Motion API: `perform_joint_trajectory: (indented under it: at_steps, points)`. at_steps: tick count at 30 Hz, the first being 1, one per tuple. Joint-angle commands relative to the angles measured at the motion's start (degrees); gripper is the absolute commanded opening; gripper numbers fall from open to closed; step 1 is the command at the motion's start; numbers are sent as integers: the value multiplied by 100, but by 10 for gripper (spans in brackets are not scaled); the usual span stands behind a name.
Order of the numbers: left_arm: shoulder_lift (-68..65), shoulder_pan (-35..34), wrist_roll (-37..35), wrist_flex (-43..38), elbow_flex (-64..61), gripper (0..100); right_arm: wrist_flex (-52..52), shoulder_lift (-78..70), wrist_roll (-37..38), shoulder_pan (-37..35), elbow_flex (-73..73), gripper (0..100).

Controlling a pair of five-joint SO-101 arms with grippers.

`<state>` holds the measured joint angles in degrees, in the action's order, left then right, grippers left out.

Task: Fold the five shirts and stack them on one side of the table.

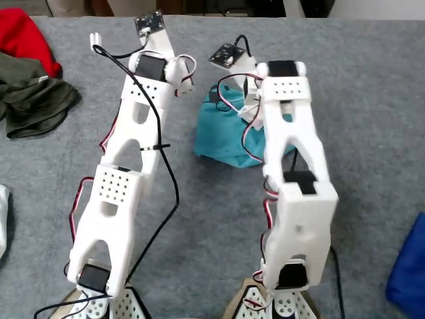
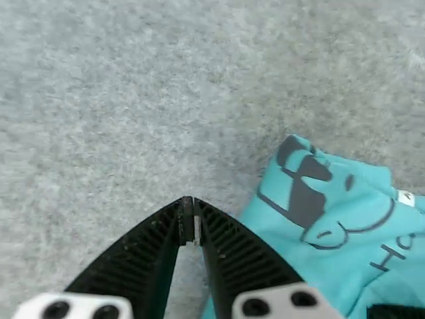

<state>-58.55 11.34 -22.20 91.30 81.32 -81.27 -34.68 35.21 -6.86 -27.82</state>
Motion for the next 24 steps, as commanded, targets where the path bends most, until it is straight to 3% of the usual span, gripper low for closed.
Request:
perform_joint_trajectory:
  at_steps: [1,11,24]
  points:
    - [207,-123,246,114,343,20,-334,-602,-123,-13,-1033,5]
    - [180,-149,352,193,343,20,-2119,-1455,-44,426,-3160,5]
    - [171,-149,360,149,343,20,-1749,488,404,637,-892,5]
